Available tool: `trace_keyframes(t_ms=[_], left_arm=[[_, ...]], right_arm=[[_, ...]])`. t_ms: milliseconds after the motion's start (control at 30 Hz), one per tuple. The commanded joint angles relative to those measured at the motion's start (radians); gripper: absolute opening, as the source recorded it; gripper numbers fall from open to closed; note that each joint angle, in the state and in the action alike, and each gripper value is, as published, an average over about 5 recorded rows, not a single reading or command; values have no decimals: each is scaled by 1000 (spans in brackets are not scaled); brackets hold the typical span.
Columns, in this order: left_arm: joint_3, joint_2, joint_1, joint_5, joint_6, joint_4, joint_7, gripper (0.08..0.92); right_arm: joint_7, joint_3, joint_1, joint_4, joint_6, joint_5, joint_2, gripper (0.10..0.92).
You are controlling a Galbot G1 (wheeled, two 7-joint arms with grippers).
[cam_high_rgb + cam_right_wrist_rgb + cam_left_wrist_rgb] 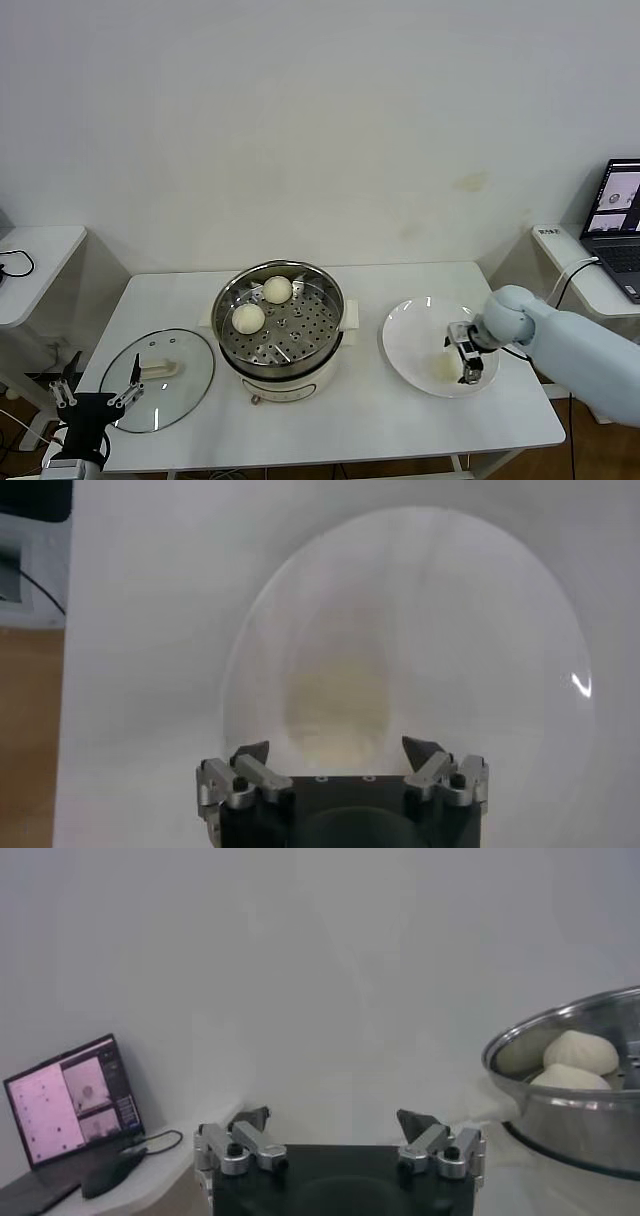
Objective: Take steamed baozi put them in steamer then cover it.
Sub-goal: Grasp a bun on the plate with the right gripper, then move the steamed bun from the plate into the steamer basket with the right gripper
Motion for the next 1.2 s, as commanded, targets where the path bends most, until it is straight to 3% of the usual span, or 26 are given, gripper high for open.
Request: trace_keyframes(t_ms=[33, 533, 967, 1200], left_arm=[[-1, 0, 1, 0, -1, 2, -1, 823], [-2, -7, 9, 0, -3, -8, -2, 823], [0, -4, 14, -1, -4, -20, -2, 823], [4, -1, 8, -1, -4, -24, -2, 823]], right_arm=[[7, 4, -14, -30, -8, -12, 46, 818], [-23, 25, -15, -17, -18, -24, 14, 655], [-92, -68, 264, 60, -23, 112, -94, 645], [-89, -139, 457, 62, -42, 192, -42, 651]])
